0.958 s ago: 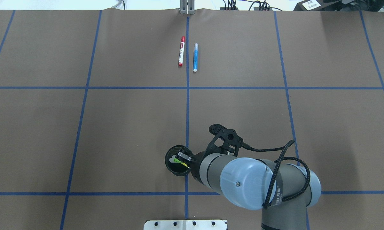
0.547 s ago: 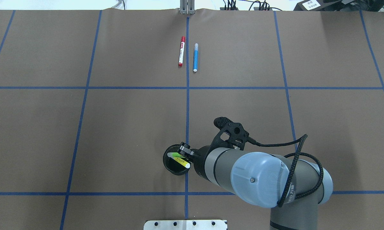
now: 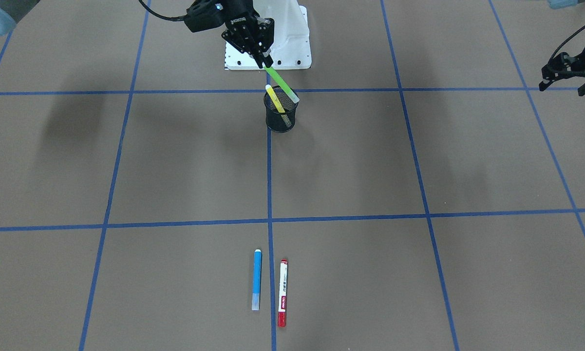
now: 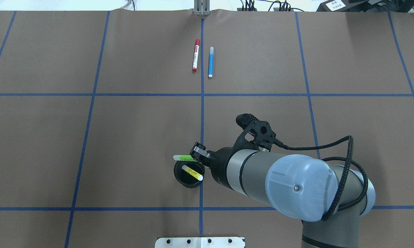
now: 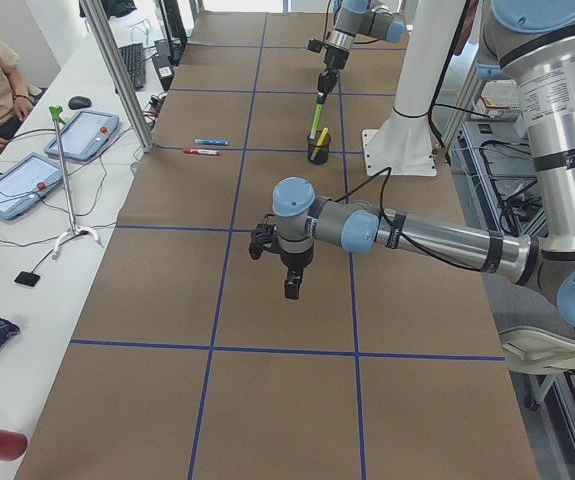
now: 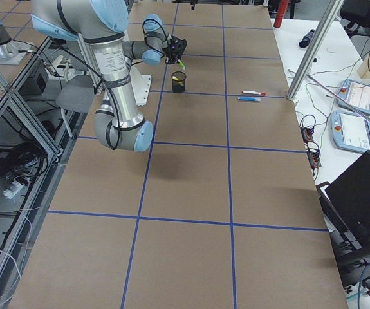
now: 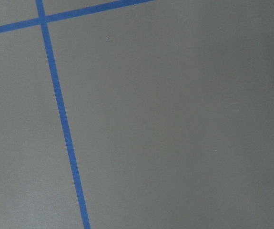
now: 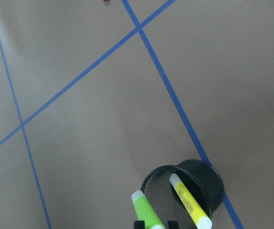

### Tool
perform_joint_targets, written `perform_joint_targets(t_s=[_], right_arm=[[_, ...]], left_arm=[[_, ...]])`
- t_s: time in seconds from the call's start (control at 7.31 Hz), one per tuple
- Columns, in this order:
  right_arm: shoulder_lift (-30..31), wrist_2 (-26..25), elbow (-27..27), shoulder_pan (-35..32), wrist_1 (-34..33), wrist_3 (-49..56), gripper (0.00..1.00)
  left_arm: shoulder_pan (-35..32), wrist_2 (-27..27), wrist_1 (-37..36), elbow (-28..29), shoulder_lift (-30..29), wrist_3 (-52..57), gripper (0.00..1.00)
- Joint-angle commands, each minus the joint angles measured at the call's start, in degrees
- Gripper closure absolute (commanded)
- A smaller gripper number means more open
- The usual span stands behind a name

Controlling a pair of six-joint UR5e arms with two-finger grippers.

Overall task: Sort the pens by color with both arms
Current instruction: 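Lift the green highlighter out and carry it farther from the robot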

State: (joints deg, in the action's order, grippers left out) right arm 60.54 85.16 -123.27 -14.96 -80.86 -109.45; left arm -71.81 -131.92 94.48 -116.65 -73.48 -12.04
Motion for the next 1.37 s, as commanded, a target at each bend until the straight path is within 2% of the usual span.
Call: perform_joint_targets(t_s=[0.0, 0.14, 0.41, 0.68, 0.96, 1.23], right_arm=[[-0.2, 0.8, 0.2, -3.5, 0.0, -0.1, 1.00], [-0.5, 0.6, 1.6, -5.2, 0.7, -0.4, 1.00], [-6.1, 0.3, 9.3, -9.2, 0.8, -0.9, 1.00], [-8.8, 0.2, 15.6, -12.8, 0.8, -1.5, 1.00], [-15.1, -2.1, 26.4, -15.3, 2.4, -3.8, 1.00], [-19.8, -5.9, 39.1, -16.0, 11.0, -7.1, 1.00]], left_arm=[[0.0, 0.0, 0.0, 0.0, 0.0, 0.0, 0.00], [0.0, 0.0, 0.0, -0.1, -0.1, 0.0, 0.00], [0.0, 0.0, 0.0, -0.1, -0.1, 0.0, 0.00], [0.0, 0.0, 0.0, 0.1, -0.3, 0.0, 0.00], [0.0, 0.0, 0.0, 0.0, -0.4, 0.0, 0.00], [0.0, 0.0, 0.0, 0.0, -0.4, 0.0, 0.00]])
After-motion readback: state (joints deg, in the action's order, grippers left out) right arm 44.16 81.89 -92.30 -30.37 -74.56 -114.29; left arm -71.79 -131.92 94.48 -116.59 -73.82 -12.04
